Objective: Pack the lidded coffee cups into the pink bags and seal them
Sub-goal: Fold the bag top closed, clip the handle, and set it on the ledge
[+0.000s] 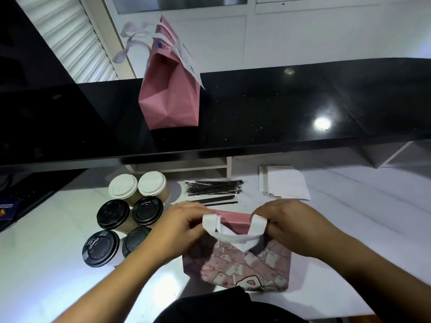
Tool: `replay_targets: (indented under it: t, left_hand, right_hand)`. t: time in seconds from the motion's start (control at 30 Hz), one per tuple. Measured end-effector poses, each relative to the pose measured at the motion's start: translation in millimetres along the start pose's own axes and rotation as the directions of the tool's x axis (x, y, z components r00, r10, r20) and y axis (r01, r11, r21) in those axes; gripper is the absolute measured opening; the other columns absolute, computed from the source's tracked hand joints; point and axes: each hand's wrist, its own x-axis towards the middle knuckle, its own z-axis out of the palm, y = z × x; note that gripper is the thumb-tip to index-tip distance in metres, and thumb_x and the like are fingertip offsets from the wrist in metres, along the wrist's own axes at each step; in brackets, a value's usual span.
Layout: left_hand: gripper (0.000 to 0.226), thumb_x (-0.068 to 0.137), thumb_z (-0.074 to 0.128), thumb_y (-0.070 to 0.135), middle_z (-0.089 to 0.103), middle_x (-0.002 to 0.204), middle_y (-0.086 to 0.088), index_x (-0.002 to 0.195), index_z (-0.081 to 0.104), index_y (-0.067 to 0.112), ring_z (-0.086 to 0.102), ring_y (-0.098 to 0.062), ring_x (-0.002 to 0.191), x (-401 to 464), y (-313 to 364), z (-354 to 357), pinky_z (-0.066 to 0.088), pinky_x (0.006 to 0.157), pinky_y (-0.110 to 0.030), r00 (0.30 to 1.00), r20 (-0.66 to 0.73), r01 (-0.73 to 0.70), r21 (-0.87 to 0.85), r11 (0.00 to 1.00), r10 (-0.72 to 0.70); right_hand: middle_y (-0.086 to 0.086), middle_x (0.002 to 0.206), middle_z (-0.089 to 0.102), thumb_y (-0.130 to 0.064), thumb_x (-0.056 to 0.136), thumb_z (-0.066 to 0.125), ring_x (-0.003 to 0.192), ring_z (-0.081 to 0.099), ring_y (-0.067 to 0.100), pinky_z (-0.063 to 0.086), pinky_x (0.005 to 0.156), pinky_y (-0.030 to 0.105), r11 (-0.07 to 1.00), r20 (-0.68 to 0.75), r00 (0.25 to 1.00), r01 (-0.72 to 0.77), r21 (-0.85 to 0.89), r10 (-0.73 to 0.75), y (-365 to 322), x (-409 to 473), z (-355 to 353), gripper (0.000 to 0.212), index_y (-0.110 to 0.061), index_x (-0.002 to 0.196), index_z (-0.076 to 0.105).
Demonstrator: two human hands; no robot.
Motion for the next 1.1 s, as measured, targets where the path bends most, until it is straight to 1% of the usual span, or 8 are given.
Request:
replay_targets:
  t: [0.13, 0.23, 0.4, 0.5, 0.7, 0.77, 0.9, 1.1]
  left_hand:
    - [0.017, 0.091, 0.068, 0.031, 0.069, 0.108, 0.021, 0.104, 0.078, 0.031, 0.064, -0.003, 0.107, 23.2, 11.8, -22.9, 0.049, 0.092, -0.022, 0.947, -0.321, 0.005, -0.076, 0.997, -0.030]
    - [0.023, 0.096, 0.064, 0.038, 0.060, 0.117, 0.019, 0.118, 0.071, 0.036, 0.062, -0.003, 0.113, 36.9, 22.3, -42.5, 0.045, 0.095, -0.011, 0.901, -0.433, -0.032, -0.077, 0.997, -0.004]
    - [0.029, 0.097, 0.065, 0.031, 0.056, 0.121, 0.021, 0.121, 0.064, 0.046, 0.062, 0.000, 0.113, 49.7, 40.5, -57.4, 0.043, 0.088, -0.004, 0.897, -0.440, -0.109, -0.116, 0.987, 0.048]
    - [0.029, 0.099, 0.065, 0.033, 0.056, 0.125, 0.022, 0.124, 0.063, 0.046, 0.060, -0.003, 0.117, 58.4, 51.4, -62.6, 0.043, 0.089, -0.005, 0.909, -0.414, -0.110, -0.139, 0.984, 0.043]
    - [0.058, 0.090, 0.064, 0.062, 0.042, 0.143, 0.040, 0.142, 0.040, 0.063, 0.044, 0.013, 0.133, 87.3, 65.9, -69.2, 0.037, 0.098, 0.000, 0.966, -0.253, -0.095, -0.160, 0.983, 0.052]
    - [0.068, 0.087, 0.067, 0.066, 0.039, 0.148, 0.041, 0.145, 0.032, 0.067, 0.040, 0.016, 0.135, 102.7, 69.5, -69.2, 0.040, 0.104, -0.007, 0.978, -0.207, -0.077, -0.216, 0.973, 0.032]
    - [0.077, 0.087, 0.067, 0.060, 0.041, 0.156, 0.027, 0.154, 0.030, 0.054, 0.042, 0.007, 0.139, 139.8, 71.6, -73.4, 0.043, 0.115, -0.032, 0.975, -0.222, -0.029, -0.244, 0.969, -0.027]
    - [0.076, 0.097, 0.065, 0.041, 0.036, 0.163, 0.011, 0.161, 0.025, 0.037, 0.041, -0.008, 0.145, 185.0, 56.4, -84.7, 0.041, 0.118, -0.039, 0.950, -0.288, 0.070, -0.177, 0.982, -0.119]
  right_hand:
    - [-0.017, 0.092, 0.071, -0.034, 0.097, 0.054, 0.083, 0.066, 0.006, 0.059, 0.070, 0.028, 0.995, 0.046, 0.994, -0.094, -0.036, 0.096, -11.5, 1.3, -54.7, 0.019, -0.035, 0.093, 0.073]
    - [-0.011, 0.079, 0.071, -0.036, 0.102, 0.050, 0.075, 0.070, 0.005, 0.061, 0.065, 0.025, 0.983, 0.049, 0.983, -0.171, -0.060, 0.174, -18.4, -0.4, -102.7, 0.025, -0.032, 0.086, 0.070]
    - [-0.026, 0.066, 0.070, -0.045, 0.087, 0.053, 0.058, 0.068, -0.003, 0.054, 0.046, 0.020, 0.961, -0.146, 0.951, -0.265, 0.072, 0.273, -28.8, 0.5, -191.5, 0.026, -0.035, 0.075, 0.073]
    - [-0.018, 0.060, 0.069, -0.045, 0.079, 0.056, 0.054, 0.065, 0.009, 0.056, 0.055, 0.035, 0.958, -0.345, 0.895, -0.279, 0.066, 0.284, -25.1, 12.6, -234.2, 0.022, -0.038, 0.075, 0.077]
    - [0.004, 0.069, 0.069, -0.029, 0.089, 0.063, 0.062, 0.056, 0.012, 0.041, 0.059, 0.030, 0.953, -0.594, 0.761, -0.302, 0.029, 0.260, -11.5, 79.4, -275.7, 0.023, -0.014, 0.081, 0.078]
    - [0.003, 0.063, 0.063, -0.027, 0.089, 0.060, 0.058, 0.055, 0.016, 0.039, 0.057, 0.029, 0.949, -0.613, 0.746, -0.315, 0.023, 0.262, -10.6, 108.8, -276.5, 0.024, -0.012, 0.078, 0.075]
    - [0.009, 0.064, 0.061, -0.020, 0.091, 0.052, 0.054, 0.055, 0.022, 0.034, 0.050, 0.025, 0.938, -0.629, 0.716, -0.342, 0.061, 0.302, -5.7, 164.9, -268.8, 0.027, -0.006, 0.071, 0.064]
    - [0.017, 0.082, 0.064, -0.018, 0.095, 0.049, 0.075, 0.061, 0.038, 0.049, 0.067, 0.035, 0.930, -0.652, 0.671, -0.328, 0.167, 0.354, 5.5, 224.0, -257.1, 0.025, -0.001, 0.082, 0.064]
